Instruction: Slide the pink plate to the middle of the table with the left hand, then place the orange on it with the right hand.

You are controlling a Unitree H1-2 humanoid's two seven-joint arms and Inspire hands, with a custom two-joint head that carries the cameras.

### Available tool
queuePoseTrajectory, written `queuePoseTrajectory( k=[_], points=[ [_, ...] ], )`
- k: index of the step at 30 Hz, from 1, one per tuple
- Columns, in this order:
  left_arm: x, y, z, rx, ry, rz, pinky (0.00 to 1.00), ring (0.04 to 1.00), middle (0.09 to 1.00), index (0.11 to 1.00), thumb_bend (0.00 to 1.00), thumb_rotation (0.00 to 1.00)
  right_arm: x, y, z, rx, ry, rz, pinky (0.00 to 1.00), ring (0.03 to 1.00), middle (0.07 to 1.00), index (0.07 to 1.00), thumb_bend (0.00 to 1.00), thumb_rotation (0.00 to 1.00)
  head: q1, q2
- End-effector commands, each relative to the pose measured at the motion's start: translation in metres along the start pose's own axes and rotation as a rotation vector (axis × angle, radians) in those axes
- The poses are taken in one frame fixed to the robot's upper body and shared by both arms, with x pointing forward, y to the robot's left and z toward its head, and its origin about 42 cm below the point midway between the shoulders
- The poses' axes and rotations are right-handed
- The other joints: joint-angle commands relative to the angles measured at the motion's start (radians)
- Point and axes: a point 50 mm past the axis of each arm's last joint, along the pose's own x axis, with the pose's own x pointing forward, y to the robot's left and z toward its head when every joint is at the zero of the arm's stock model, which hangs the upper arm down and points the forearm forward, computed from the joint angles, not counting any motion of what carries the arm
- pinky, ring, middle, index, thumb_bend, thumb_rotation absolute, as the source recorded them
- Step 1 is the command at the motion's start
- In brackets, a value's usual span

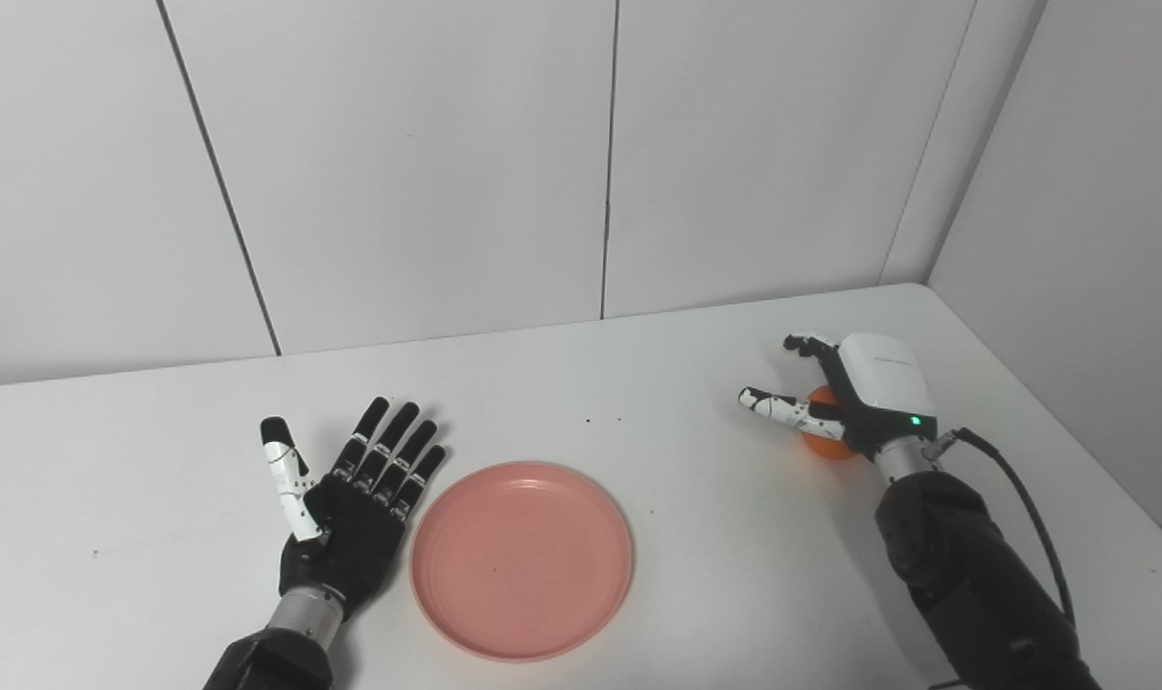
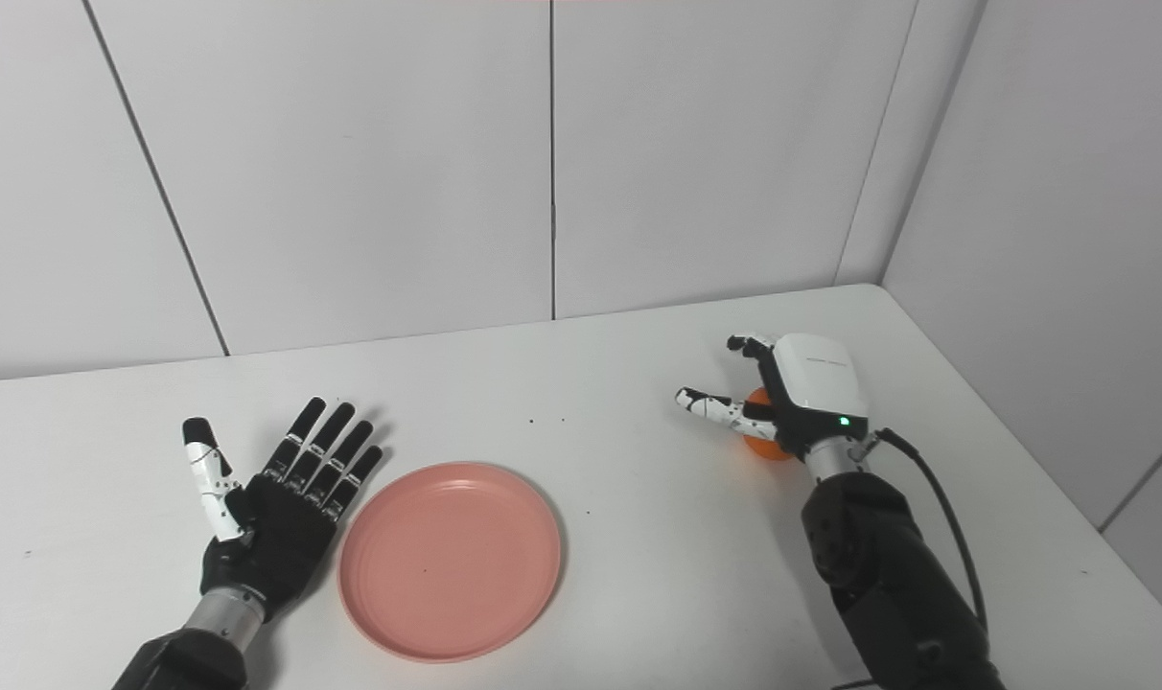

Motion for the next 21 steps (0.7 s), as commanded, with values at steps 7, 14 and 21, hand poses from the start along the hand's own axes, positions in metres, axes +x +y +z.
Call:
queuePoseTrajectory(
  k=[7,14,21],
  points=[
    [-0.006,0.011,-0.009,0.011,0.043,0.070,0.93,0.878,0.861,0.917,0.83,0.94,0.010,-0.014,0.004,-0.006,-0.020,-0.077,0.73,0.701,0.733,0.730,0.88,0.94,0.004,0.000],
    [-0.006,0.011,-0.009,0.012,0.042,0.070,0.94,0.884,0.865,0.920,0.82,0.95,0.005,-0.009,0.001,-0.022,-0.015,-0.057,0.73,0.696,0.726,0.723,0.87,0.92,0.005,0.001],
    [-0.007,0.010,-0.008,0.011,0.042,0.067,0.95,0.890,0.869,0.927,0.82,0.96,0.002,-0.006,-0.005,-0.062,0.025,-0.008,0.76,0.712,0.740,0.735,0.88,0.93,0.007,0.005]
  ],
)
